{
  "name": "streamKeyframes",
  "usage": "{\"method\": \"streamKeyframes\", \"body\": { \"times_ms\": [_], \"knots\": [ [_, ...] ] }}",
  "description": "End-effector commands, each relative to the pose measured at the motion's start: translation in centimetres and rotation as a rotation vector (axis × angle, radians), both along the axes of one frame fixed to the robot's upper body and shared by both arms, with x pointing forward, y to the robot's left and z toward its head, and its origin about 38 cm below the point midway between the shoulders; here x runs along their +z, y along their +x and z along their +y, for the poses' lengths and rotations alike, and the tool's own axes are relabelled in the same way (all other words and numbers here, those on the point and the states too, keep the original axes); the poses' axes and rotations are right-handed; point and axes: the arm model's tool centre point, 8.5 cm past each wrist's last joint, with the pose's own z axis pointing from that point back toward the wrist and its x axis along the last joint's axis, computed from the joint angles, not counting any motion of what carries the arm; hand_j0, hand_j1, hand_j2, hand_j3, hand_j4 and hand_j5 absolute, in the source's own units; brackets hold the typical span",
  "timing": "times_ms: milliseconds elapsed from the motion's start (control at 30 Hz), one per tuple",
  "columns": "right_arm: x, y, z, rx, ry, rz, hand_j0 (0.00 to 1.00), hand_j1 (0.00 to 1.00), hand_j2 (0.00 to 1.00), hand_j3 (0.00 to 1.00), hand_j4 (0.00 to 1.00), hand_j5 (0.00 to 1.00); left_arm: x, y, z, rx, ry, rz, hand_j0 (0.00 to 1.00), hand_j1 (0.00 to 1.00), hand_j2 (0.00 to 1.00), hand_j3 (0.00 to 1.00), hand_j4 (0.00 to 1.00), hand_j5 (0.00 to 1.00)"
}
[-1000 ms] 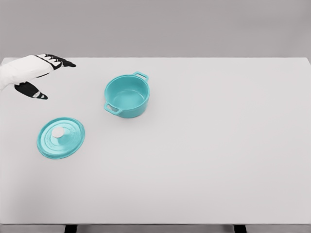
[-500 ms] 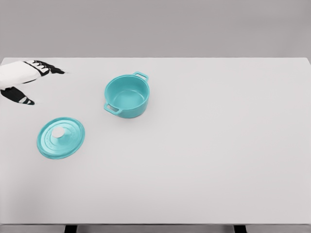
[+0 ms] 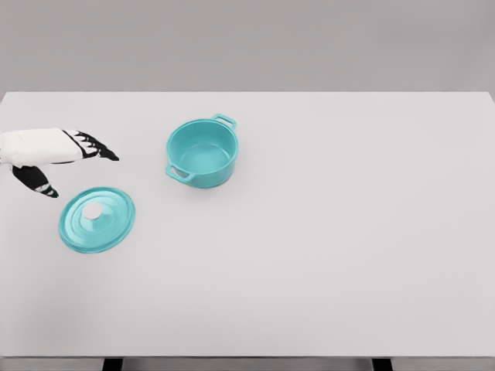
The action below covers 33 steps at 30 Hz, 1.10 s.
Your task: Cover the pot with left arm
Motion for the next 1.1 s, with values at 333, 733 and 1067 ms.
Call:
{"method": "streamKeyframes", "body": {
  "times_ms": [333, 733, 1067],
  "knots": [
    [0.0, 0.0, 0.0, 0.0, 0.0, 0.0, 1.0, 1.0, 1.0, 1.0, 1.0, 1.0, -2.1, -2.9, 0.0, -0.031, -0.004, 0.096, 1.0, 1.0, 1.0, 1.0, 1.0, 1.0],
    [0.0, 0.0, 0.0, 0.0, 0.0, 0.0, 1.0, 1.0, 1.0, 1.0, 1.0, 1.0, -3.4, -3.5, -0.4, -0.042, -0.011, 0.125, 0.98, 0.98, 0.98, 0.98, 0.98, 0.98],
    [0.0, 0.0, 0.0, 0.0, 0.0, 0.0, 1.0, 1.0, 1.0, 1.0, 1.0, 1.0, -4.8, -3.5, 0.2, -0.018, 0.007, 0.147, 0.8, 0.8, 0.8, 0.8, 0.8, 0.8]
  ]
}}
